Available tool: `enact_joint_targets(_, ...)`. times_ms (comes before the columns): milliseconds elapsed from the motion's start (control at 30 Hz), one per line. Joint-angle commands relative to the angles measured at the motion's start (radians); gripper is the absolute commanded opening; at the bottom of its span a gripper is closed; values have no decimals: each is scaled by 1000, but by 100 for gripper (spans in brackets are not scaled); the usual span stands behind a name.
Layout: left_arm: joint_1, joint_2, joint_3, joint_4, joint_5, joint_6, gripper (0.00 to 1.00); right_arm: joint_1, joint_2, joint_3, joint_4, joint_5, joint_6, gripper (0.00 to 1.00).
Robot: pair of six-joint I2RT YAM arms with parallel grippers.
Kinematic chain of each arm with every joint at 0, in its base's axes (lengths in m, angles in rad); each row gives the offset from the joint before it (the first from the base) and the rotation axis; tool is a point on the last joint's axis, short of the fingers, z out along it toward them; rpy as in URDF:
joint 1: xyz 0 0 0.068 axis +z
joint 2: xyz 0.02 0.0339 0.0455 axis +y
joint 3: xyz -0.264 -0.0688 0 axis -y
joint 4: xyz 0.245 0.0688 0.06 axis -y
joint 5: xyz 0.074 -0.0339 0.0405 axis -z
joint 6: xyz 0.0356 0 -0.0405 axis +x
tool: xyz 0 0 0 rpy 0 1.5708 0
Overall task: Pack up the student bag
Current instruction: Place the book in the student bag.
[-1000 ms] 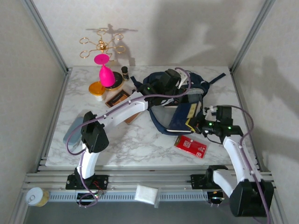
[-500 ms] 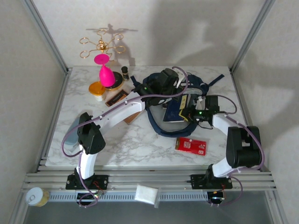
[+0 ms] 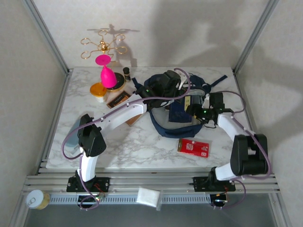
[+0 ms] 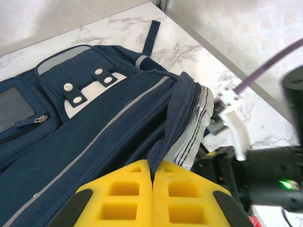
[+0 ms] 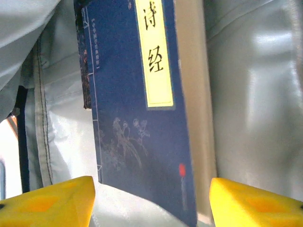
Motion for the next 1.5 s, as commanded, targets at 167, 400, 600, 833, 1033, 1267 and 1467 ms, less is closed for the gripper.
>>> enact_joint_targets(167,-12,-80,10,120,17,-17,0,136,-47,-80,-110,144,81,58)
enact_joint_targets(400,-15,-79,13,114,32,-21,0,162,37,-111,-73,199,103,53)
enact_joint_targets(600,-29,-80,6,115,39,-25,0,162,81,-71,121,196,104,51)
enact_joint_targets(833,-45,-85,7,134,44,-43,0,164,111,-53,461,182,178,39)
enact_joint_targets(1033,-45,-87,6,137,-22,-42,0,165,147,-71,526,176,238,43)
enact_joint_targets(1267,-46,-86,-1,146,-19,-41,0,249,-27,-277,535,239,366,44)
enact_joint_targets(1467,-46,-76,2,165,7,-77,0,344,143,-237,700,206,434,36)
